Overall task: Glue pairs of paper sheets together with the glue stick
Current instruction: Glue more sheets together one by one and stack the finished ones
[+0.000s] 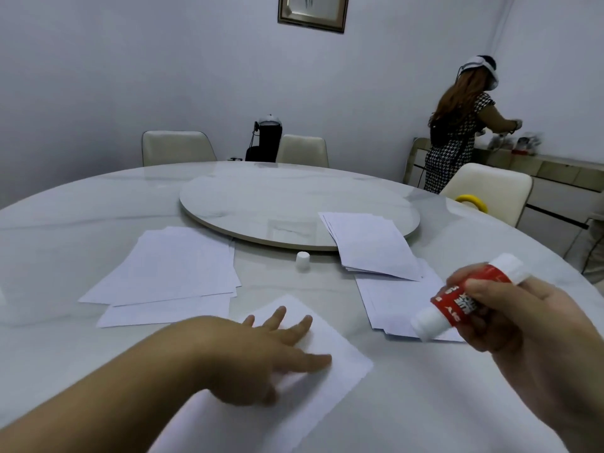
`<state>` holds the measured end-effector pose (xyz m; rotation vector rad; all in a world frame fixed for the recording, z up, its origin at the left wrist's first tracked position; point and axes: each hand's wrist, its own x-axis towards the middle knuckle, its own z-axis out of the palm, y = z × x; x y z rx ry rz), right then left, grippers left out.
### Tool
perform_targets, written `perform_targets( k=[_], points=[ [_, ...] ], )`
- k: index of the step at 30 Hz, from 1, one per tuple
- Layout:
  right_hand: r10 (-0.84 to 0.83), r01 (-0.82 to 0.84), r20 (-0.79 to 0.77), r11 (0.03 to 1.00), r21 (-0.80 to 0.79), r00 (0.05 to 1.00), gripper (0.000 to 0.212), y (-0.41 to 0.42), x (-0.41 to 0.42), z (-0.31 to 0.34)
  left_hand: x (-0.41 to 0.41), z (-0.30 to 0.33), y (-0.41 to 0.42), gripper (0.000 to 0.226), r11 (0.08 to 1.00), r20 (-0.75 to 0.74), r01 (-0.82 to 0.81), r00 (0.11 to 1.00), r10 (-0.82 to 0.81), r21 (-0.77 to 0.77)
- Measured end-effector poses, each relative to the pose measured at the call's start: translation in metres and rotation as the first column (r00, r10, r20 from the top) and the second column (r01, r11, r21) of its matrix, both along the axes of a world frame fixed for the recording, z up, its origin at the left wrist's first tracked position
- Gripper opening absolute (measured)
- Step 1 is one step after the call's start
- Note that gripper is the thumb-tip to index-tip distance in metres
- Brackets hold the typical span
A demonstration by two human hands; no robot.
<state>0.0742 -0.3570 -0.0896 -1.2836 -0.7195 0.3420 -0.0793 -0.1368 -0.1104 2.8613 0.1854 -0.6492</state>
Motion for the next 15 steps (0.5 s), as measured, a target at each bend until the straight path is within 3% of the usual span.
perform_targets(
  k=[3, 6, 9, 15],
  points=[
    [-0.017, 0.018, 0.075, 1.000, -0.002, 0.997, 0.025, 0.013, -0.001, 0.005, 0.000, -0.002, -0.009, 0.059, 0.989, 0.186, -0.110, 0.974, 0.127, -0.099],
    [-0.011, 0.025, 0.188, 0.997, -0.069, 0.982, 0.003, 0.037, -0.007, 0.001, 0.012, -0.028, -0.027, 0.060, 0.935, 0.367, -0.352, 0.866, 0.340, -0.036],
    [-0.019, 0.094, 0.363, 0.977, -0.189, 0.932, 0.009, 0.069, -0.007, -0.012, 0.020, -0.046, -0.034, 0.068, 0.907, 0.330, -0.407, 0.875, 0.354, 0.109],
    [0.074, 0.146, 0.466, 0.897, -0.417, 0.881, 0.006, 0.112, 0.002, -0.035, 0.017, -0.047, -0.030, 0.068, 0.918, 0.305, -0.379, 0.893, 0.331, 0.114]
  ],
)
